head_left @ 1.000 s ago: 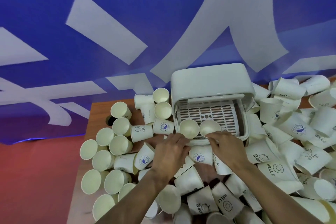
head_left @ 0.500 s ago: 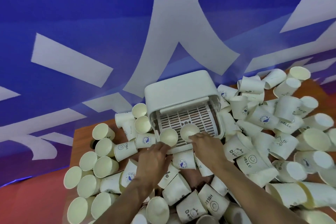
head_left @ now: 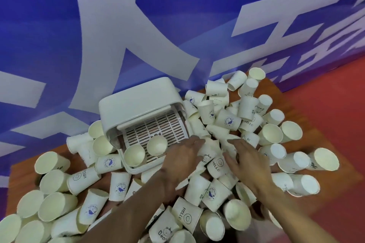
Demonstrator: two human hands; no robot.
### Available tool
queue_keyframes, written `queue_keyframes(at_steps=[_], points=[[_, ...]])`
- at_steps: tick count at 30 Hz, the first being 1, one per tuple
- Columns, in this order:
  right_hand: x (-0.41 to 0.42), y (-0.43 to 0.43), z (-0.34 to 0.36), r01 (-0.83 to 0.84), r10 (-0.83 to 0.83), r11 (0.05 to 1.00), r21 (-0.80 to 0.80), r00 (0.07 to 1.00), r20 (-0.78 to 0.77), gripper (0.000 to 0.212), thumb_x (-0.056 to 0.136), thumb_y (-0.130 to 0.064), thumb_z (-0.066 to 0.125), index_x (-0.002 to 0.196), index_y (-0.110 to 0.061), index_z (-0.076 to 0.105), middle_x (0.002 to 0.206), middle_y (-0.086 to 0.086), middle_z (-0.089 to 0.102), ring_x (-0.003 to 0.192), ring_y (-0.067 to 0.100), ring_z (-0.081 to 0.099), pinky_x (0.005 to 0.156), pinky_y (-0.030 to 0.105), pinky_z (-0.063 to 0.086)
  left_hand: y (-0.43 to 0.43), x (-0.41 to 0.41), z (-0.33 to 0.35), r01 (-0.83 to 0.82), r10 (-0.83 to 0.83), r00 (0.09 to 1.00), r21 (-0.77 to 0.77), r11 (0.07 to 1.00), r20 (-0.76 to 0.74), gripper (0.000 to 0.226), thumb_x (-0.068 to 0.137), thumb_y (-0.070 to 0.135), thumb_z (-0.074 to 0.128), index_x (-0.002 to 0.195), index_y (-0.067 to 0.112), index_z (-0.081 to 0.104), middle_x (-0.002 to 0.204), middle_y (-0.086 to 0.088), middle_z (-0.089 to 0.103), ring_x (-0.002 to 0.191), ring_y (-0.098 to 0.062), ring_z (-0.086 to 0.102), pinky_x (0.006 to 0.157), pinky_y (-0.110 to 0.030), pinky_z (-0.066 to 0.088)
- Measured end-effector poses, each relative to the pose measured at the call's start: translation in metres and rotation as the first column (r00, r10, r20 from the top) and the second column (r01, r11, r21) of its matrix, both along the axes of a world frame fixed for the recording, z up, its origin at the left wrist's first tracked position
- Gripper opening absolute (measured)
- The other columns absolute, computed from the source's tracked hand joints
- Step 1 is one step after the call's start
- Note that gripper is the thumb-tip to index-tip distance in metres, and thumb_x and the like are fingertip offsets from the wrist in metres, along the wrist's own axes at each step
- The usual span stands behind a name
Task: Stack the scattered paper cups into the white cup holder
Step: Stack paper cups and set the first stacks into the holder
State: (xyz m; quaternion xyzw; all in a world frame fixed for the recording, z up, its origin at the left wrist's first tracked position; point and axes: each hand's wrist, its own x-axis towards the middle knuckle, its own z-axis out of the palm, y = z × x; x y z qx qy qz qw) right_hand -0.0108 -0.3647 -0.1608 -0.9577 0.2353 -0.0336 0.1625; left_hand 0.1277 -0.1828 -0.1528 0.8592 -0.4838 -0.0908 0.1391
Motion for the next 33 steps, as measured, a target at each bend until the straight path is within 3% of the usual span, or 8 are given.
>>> queue_keyframes(at_steps=[3,7,10,14,19,27,30,33], points=[[-0.020,-0.011,-0.007,0.045,-0.043,0.999,0.012,0.989,-0.140,0.042,0.085,-0.064,0.055,0.114,-0.035,0.062,0.101,-0.016,0.068,0.090,0.010,0.065,0.061,0.026,0.041,-0.030,-0.001,-0.002,0.144,-0.146,0.989,0.076,0.987,0.013,0.049,0.091,0.030,0.061,0.138,0.021,0.048,0.140,0.003,0.048,0.106,-0.017,0.058,0.071,-0.035,0.053],[-0.028,-0.008,-0.015,0.038,-0.024,0.997,0.060,0.973,-0.230,0.039,0.088,-0.063,0.049,0.116,-0.039,0.060,0.110,-0.017,0.067,0.099,0.010,0.063,0.067,0.027,0.039,-0.043,-0.005,-0.002,0.178,-0.201,0.967,0.147,0.973,0.157,0.003,0.085,0.023,0.067,0.085,0.024,0.069,0.086,0.007,0.066,0.069,-0.014,0.061,0.051,-0.025,0.040],[-0.027,-0.002,-0.018,0.024,0.008,0.992,0.124,0.967,-0.255,0.037,0.094,-0.055,0.047,0.126,-0.039,0.055,0.119,-0.015,0.064,0.107,0.013,0.061,0.079,0.032,0.048,-0.041,-0.005,-0.004,0.175,-0.196,0.966,0.132,0.976,0.168,0.009,0.077,0.022,0.072,0.070,0.023,0.066,0.065,0.006,0.058,0.057,-0.016,0.057,0.047,-0.023,0.028],[-0.022,0.006,-0.019,0.008,0.031,0.990,0.143,0.962,-0.271,0.036,0.096,-0.049,0.046,0.128,-0.036,0.056,0.118,-0.009,0.066,0.106,0.018,0.061,0.077,0.035,0.048,-0.033,-0.006,0.001,0.142,-0.157,0.977,0.110,0.984,0.144,0.018,0.070,0.014,0.076,0.061,0.019,0.061,0.056,0.004,0.053,0.049,-0.017,0.052,0.043,-0.024,0.036],[-0.011,0.020,-0.011,0.000,0.019,0.995,0.097,0.979,-0.202,0.028,0.094,-0.043,0.050,0.118,-0.034,0.062,0.104,-0.007,0.071,0.098,0.020,0.065,0.066,0.033,0.042,-0.022,-0.010,0.015,0.109,-0.135,0.973,0.143,0.984,0.185,0.023,0.062,0.012,0.080,0.057,0.018,0.058,0.052,0.004,0.049,0.045,-0.016,0.048,0.041,-0.021,0.029],[0.023,0.041,0.028,-0.033,0.028,0.998,-0.050,0.993,-0.111,0.017,0.089,-0.041,0.052,0.098,-0.035,0.065,0.081,-0.005,0.071,0.079,0.021,0.067,0.056,0.029,0.034,0.021,-0.005,0.032,-0.041,0.047,0.983,-0.042,0.998,0.177,0.014,0.084,0.026,0.068,0.072,0.018,0.067,0.064,0.002,0.059,0.057,-0.021,0.057,0.046,-0.031,0.047],[0.041,0.056,0.036,-0.107,0.105,0.985,-0.138,0.994,-0.025,0.012,0.087,-0.036,0.059,0.092,-0.030,0.068,0.074,-0.005,0.070,0.067,0.019,0.066,0.050,0.026,0.032,0.051,-0.001,0.042,-0.043,0.044,0.967,-0.009,0.999,0.249,0.017,0.077,0.022,0.075,0.064,0.019,0.065,0.058,0.003,0.056,0.050,-0.019,0.053,0.043,-0.028,0.042],[0.059,0.077,0.035,-0.207,0.230,0.961,-0.185,0.967,0.112,0.008,0.084,-0.027,0.068,0.089,-0.022,0.073,0.075,-0.005,0.070,0.060,0.019,0.065,0.046,0.026,0.043,0.082,0.004,0.050,-0.061,0.057,0.949,0.004,0.998,0.310,0.022,0.069,0.012,0.077,0.058,0.018,0.059,0.053,0.002,0.051,0.047,-0.018,0.048,0.044,-0.025,0.035]])
